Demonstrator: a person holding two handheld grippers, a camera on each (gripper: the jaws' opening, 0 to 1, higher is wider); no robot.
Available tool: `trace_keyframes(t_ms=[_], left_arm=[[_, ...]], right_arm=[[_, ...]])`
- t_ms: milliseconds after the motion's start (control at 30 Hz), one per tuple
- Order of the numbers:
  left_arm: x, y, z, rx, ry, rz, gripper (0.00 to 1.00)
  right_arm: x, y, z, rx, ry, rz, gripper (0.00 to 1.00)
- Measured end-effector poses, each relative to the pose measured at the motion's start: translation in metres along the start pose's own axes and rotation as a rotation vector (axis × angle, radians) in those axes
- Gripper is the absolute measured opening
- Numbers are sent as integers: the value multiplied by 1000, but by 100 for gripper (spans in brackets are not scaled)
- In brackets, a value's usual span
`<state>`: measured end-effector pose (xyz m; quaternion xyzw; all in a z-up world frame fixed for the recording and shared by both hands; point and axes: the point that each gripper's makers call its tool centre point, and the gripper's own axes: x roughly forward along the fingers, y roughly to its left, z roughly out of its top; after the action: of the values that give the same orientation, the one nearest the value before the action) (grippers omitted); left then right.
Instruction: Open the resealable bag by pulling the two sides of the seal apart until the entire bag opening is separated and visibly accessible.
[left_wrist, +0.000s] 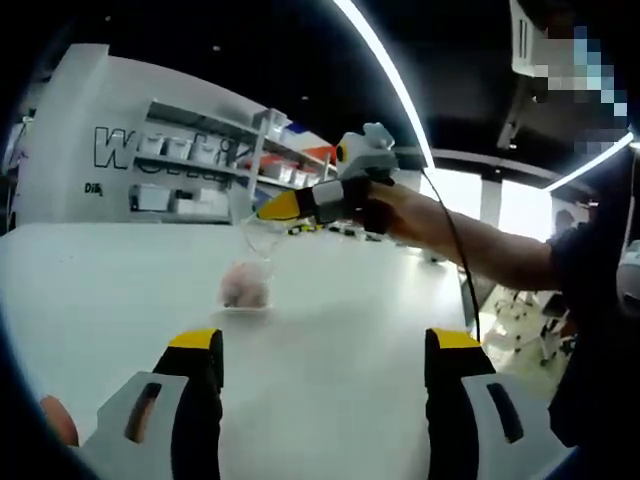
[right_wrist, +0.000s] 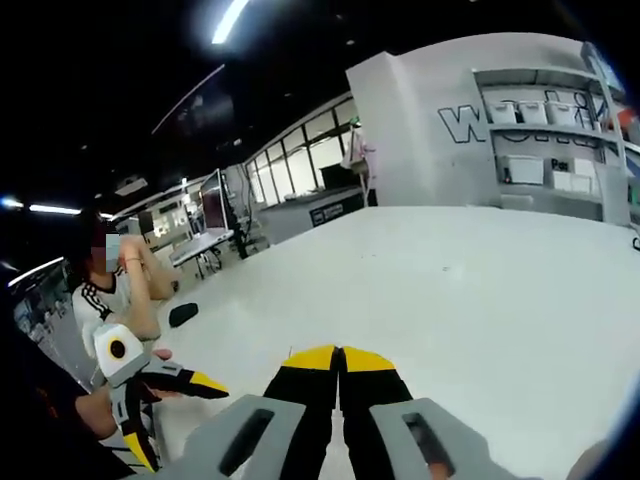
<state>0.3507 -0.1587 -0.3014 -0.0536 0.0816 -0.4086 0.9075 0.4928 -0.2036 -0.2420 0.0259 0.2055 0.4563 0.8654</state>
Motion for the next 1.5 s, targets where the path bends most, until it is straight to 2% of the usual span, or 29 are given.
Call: trace_keyframes(t_ms=[733, 1100, 1500], left_arm=[[1, 6, -4, 0, 8, 9, 82], [-2, 7, -4, -2, 8, 15, 83], [-4, 6, -2, -3, 6, 18, 83]], right_arm=[[8, -25, 6, -19, -11, -49, 0], [12, -16, -4, -10, -3, -19, 0], [12, -5, -26, -6, 33, 8, 0]])
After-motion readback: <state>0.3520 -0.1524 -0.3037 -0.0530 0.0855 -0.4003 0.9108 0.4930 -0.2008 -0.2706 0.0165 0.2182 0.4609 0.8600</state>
